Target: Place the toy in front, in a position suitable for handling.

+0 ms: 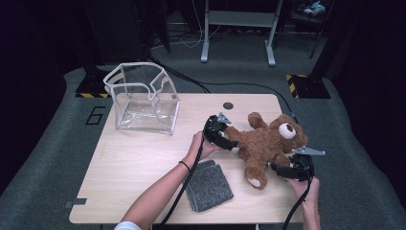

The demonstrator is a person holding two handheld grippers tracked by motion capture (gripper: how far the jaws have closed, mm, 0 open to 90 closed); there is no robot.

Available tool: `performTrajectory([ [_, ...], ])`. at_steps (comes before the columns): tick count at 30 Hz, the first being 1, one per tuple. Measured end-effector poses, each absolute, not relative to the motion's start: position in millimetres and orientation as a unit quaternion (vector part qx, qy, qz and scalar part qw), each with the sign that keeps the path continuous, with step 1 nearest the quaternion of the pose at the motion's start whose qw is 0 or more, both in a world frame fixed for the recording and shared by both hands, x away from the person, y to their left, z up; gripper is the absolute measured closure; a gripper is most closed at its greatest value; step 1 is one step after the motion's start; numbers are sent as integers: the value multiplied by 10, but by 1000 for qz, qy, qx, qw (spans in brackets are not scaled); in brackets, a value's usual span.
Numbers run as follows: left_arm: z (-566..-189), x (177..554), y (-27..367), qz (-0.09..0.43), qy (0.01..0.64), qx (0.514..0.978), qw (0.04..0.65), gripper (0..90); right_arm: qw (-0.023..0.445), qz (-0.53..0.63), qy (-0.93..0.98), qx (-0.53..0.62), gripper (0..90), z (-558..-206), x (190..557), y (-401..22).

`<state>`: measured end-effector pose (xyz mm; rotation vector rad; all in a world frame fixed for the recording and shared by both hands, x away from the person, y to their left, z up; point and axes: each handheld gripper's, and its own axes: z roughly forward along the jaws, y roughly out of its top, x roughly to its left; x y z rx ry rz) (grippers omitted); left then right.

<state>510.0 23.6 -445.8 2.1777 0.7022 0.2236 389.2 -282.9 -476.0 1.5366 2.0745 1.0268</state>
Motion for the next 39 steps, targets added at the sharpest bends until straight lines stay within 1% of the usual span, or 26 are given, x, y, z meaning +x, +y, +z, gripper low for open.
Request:
performTrajectory([
  [1, -4464, 5106, 239, 86, 277, 865, 411, 154, 180, 365, 735, 542, 176, -4757, 3893, -2818],
  [2, -4475, 5115, 235, 86, 278, 863, 413, 205, 184, 363, 738, 539, 217, -4752, 3910, -2798],
  [3, -4480, 5116, 234, 85, 277, 863, 414, 205, 184, 363, 738, 539, 217, -4752, 3910, -2798],
  [4, -4484, 5117, 231, 87, 277, 863, 414, 230, 183, 363, 739, 538, 234, -4749, 3915, -2791],
  [7, -4495, 5122, 235, 85, 277, 860, 420, 257, 185, 362, 740, 536, 342, -4746, 3937, -2757],
  [8, -4507, 5123, 228, 85, 276, 861, 419, 283, 182, 360, 744, 533, 417, -4757, 3958, -2750],
  [9, -4507, 5123, 228, 85, 276, 861, 419, 298, 182, 360, 744, 533, 417, -4757, 3958, -2750],
  [10, -4516, 5124, 223, 86, 277, 862, 416, 298, 182, 359, 743, 534, 446, -4761, 3964, -2746],
  [11, -4519, 5125, 223, 84, 276, 862, 416, 317, 183, 360, 741, 536, 468, -4766, 3968, -2742],
  [12, -4522, 5126, 222, 86, 278, 861, 417, 322, 180, 359, 741, 537, 473, -4767, 3970, -2741],
  [13, -4523, 5130, 221, 87, 279, 860, 418, 332, 181, 358, 741, 538, 473, -4770, 3973, -2741],
  [16, -4531, 5135, 221, 88, 280, 860, 418, 345, 179, 364, 739, 538, 428, -4765, 3977, -2765],
  [18, -4534, 5139, 223, 90, 281, 859, 418, 360, 177, 372, 732, 543, 371, -4737, 3967, -2793],
  [24, -4543, 5146, 223, 91, 282, 859, 417, 449, 182, 377, 727, 544, 313, -4631, 3995, -2879],
  [25, -4547, 5148, 222, 91, 283, 859, 417, 470, 183, 373, 728, 546, 288, -4620, 4011, -2889],
  [28, -4561, 5163, 234, 90, 287, 857, 418, 502, 190, 379, 719, 551, 270, -4567, 4030, -2953],
  [31, -4569, 5175, 248, 89, 289, 856, 419, 527, 197, 384, 708, 559, 229, -4504, 4060, -3026],
  [32, -4571, 5177, 249, 90, 288, 856, 420, 544, 198, 381, 708, 562, 202, -4481, 4093, -3048],
  [35, -4565, 5173, 248, 92, 286, 858, 417, 565, 191, 378, 711, 561, 191, -4468, 4123, -3052],
  [37, -4566, 5170, 242, 94, 284, 858, 417, 588, 172, 380, 714, 561, 181, -4474, 4149, -3035],
  [39, -4565, 5167, 242, 96, 283, 859, 416, 601, 171, 373, 720, 560, 177, -4495, 4183, -3005],
])
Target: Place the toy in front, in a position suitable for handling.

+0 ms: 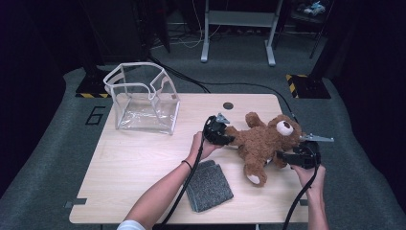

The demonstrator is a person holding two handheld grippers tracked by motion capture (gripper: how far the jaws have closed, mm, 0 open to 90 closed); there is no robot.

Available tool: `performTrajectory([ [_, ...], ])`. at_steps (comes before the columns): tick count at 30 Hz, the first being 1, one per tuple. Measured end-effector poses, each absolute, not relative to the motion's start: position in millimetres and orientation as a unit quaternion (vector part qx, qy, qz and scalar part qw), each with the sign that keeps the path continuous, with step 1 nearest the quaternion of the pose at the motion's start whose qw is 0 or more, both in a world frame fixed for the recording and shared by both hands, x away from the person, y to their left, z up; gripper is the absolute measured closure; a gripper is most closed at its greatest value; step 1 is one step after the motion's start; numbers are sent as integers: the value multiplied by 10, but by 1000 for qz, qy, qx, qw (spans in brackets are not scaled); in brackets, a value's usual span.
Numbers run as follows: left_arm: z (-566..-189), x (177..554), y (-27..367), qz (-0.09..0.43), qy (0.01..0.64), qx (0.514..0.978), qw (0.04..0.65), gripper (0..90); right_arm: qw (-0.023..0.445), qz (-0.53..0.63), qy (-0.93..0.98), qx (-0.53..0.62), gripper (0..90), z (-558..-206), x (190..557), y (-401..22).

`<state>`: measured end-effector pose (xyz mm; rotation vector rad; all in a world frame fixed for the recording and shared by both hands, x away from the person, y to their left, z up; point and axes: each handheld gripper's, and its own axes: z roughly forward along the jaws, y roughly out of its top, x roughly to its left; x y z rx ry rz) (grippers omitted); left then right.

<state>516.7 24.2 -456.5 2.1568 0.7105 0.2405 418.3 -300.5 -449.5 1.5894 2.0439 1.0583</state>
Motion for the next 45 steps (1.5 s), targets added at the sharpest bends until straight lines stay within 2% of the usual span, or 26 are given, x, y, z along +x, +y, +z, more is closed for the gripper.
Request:
performTrajectory([
  [3, -4568, 5170, 247, 95, 283, 858, 417, 610, 167, 364, 715, 574, 169, -4537, 4245, -2993],
  [6, -4570, 5174, 254, 94, 285, 858, 416, 610, 131, 378, 720, 567, 186, -4590, 4268, -2980],
  [7, -4569, 5173, 254, 94, 284, 859, 416, 610, 129, 374, 728, 561, 195, -4602, 4260, -2958],
  [8, -4569, 5171, 253, 95, 284, 859, 416, 610, 121, 365, 731, 563, 247, -4626, 4244, -2899],
  [10, -4567, 5170, 250, 96, 283, 859, 415, 610, 123, 355, 738, 561, 269, -4652, 4256, -2882],
  [15, -4548, 5170, 260, 104, 280, 859, 415, 618, 135, 339, 731, 577, 609, -4784, 4270, -2872],
  [17, -4540, 5173, 268, 107, 277, 859, 417, 624, 158, 347, 729, 569, 685, -4788, 4245, -2886],
  [22, -4503, 5176, 285, 121, 271, 857, 422, 642, 187, 351, 721, 567, 779, -4719, 4215, -2864],
  [37, -4418, 5251, 411, 152, 282, 839, 440, 672, 266, 365, 715, 533, 803, -4438, 4271, -2700],
  [45, -4323, 5269, 594, 151, 294, 834, 441, 671, 262, 375, 723, 517, 802, -4294, 4278, -2581],
])
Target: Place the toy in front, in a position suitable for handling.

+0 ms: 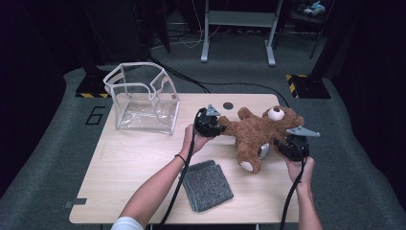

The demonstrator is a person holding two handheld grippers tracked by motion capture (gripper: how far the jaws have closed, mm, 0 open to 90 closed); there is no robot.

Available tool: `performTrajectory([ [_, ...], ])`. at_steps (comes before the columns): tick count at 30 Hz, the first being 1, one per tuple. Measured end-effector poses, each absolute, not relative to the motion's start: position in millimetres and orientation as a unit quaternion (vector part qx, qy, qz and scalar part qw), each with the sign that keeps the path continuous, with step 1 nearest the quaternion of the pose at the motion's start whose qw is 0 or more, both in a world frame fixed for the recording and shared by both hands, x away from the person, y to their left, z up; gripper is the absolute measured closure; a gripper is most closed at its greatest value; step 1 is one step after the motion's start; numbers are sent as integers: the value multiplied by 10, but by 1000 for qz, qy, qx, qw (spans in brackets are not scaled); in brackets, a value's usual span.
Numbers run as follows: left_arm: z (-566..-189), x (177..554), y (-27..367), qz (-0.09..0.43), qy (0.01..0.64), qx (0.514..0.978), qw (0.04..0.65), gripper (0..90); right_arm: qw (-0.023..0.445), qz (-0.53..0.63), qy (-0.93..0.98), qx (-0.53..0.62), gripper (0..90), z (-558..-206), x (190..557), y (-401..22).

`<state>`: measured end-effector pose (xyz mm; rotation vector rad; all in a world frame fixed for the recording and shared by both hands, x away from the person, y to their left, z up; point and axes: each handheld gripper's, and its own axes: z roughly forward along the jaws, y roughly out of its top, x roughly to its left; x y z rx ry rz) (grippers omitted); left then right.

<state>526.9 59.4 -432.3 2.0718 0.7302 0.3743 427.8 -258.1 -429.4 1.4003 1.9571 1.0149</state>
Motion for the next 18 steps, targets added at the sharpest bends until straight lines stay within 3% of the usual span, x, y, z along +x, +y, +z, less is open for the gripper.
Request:
performTrajectory([
  [18, -4109, 5237, 1163, 179, 321, 822, 436, 670, 246, 401, 749, 466, 802, -4164, 4312, -2084],
])
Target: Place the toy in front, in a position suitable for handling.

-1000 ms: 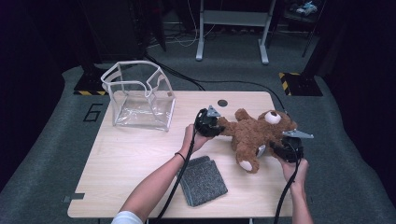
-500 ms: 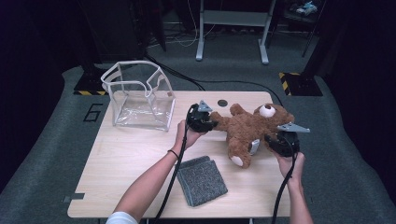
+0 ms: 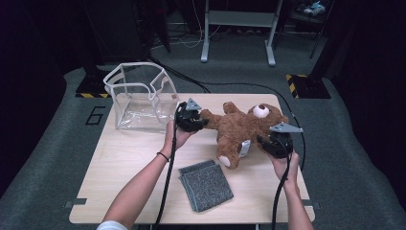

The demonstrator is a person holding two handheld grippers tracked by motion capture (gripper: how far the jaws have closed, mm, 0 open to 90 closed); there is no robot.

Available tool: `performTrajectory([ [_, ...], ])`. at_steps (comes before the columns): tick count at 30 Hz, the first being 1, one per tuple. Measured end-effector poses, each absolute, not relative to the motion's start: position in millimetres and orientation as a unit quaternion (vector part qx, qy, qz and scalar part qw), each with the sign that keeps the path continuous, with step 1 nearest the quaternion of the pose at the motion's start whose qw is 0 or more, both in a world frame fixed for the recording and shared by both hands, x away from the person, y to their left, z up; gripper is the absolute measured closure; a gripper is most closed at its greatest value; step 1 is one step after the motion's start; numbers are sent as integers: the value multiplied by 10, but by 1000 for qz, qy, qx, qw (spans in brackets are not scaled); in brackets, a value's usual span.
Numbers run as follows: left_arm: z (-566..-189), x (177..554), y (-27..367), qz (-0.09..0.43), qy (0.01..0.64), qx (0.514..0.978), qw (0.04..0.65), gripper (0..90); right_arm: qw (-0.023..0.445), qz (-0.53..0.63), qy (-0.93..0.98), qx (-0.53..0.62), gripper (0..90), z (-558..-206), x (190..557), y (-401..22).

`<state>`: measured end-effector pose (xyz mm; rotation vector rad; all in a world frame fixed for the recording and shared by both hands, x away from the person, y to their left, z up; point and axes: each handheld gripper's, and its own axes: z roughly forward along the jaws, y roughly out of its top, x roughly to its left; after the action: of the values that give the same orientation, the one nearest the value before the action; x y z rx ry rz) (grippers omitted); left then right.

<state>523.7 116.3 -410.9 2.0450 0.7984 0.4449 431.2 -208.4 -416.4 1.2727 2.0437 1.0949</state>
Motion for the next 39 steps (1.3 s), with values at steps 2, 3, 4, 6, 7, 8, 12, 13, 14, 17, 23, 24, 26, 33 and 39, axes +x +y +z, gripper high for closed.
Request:
performTrajectory([
  [2, -4107, 5242, 1212, 182, 321, 823, 433, 670, 245, 404, 752, 460, 802, -4138, 4300, -2036],
  [3, -4110, 5243, 1233, 182, 322, 822, 432, 670, 244, 404, 752, 460, 802, -4131, 4294, -2018],
  [4, -4111, 5246, 1256, 184, 323, 822, 431, 670, 243, 405, 753, 458, 802, -4120, 4287, -1996],
  [6, -4113, 5256, 1314, 183, 325, 824, 427, 669, 243, 405, 757, 452, 802, -4104, 4284, -1955],
  [7, -4113, 5260, 1335, 182, 325, 825, 426, 670, 242, 408, 759, 446, 802, -4103, 4282, -1929],
  [8, -4118, 5264, 1363, 184, 326, 824, 425, 669, 240, 408, 760, 446, 802, -4101, 4278, -1908],
  [12, -4128, 5279, 1451, 187, 332, 823, 421, 670, 233, 409, 768, 434, 802, -4120, 4269, -1794],
  [13, -4128, 5282, 1478, 188, 333, 824, 418, 669, 232, 410, 769, 432, 802, -4125, 4267, -1771],
  [14, -4126, 5285, 1515, 189, 334, 825, 414, 670, 229, 409, 771, 431, 802, -4133, 4263, -1738],
  [17, -4131, 5285, 1610, 187, 339, 826, 410, 669, 222, 411, 778, 421, 801, -4161, 4258, -1645],
  [23, -4165, 5271, 1789, 194, 353, 822, 403, 669, 208, 413, 788, 407, 801, -4204, 4250, -1437],
  [24, -4170, 5273, 1826, 194, 354, 823, 400, 669, 207, 416, 789, 402, 801, -4211, 4251, -1404],
  [26, -4182, 5273, 1870, 196, 359, 822, 397, 669, 204, 415, 794, 396, 801, -4222, 4249, -1334],
  [33, -4325, 5289, 1926, 200, 364, 829, 374, 668, 185, 403, 809, 386, 798, -4365, 4252, -1144],
  [39, -4459, 5307, 1948, 188, 383, 826, 369, 641, 163, 398, 811, 396, 771, -4543, 4295, -1127],
])
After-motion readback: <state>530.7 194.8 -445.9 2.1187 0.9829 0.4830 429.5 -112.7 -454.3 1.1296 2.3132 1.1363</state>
